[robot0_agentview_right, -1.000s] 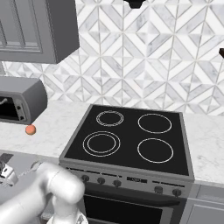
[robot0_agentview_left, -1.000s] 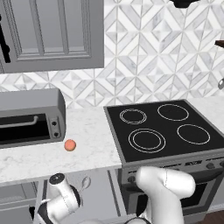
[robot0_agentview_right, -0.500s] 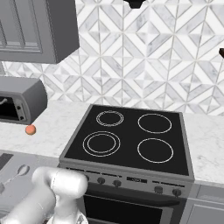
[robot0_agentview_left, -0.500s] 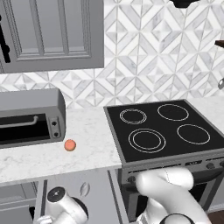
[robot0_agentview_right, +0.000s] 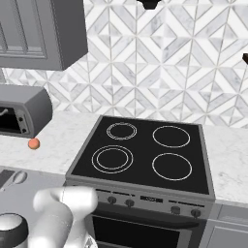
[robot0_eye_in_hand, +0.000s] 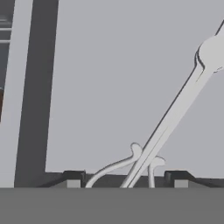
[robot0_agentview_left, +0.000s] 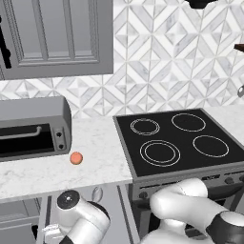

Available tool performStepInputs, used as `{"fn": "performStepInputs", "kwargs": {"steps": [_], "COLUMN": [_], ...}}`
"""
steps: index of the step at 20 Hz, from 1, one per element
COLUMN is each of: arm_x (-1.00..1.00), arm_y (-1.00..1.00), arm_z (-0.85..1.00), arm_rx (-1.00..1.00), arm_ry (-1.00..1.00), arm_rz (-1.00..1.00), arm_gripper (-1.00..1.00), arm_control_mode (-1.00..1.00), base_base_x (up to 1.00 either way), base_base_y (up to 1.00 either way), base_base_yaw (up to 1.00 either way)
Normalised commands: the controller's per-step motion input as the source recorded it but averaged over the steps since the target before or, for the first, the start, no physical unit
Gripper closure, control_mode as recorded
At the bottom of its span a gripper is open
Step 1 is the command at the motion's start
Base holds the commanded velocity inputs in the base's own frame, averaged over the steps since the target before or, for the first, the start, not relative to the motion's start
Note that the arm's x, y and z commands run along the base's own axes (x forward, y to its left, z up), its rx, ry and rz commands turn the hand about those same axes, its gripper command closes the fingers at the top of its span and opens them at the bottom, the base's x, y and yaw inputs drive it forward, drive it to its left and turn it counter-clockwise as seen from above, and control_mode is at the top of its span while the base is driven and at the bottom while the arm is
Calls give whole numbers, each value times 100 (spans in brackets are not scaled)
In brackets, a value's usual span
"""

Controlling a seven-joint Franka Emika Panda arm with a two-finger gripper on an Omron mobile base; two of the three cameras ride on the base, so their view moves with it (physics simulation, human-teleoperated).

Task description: Pick the tongs from the drawer and place it on the counter.

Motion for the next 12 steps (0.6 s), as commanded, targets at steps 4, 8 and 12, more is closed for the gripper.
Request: {"fn": "performStepInputs", "kwargs": {"steps": [4, 8, 12], "arm_x": [16, 38, 91], "arm_y": [-56, -75, -88], "arm_z": [100, 98, 49], "arm_rx": [0, 0, 0], "arm_ry": [-3, -2, 11], "arm_rz": [0, 0, 0], "arm_gripper": [100, 100, 100], "arm_control_mode": [-100, -100, -100], "base_base_x": [0, 0, 0], "base_base_y": [0, 0, 0], "base_base_yaw": [0, 0, 0]}}
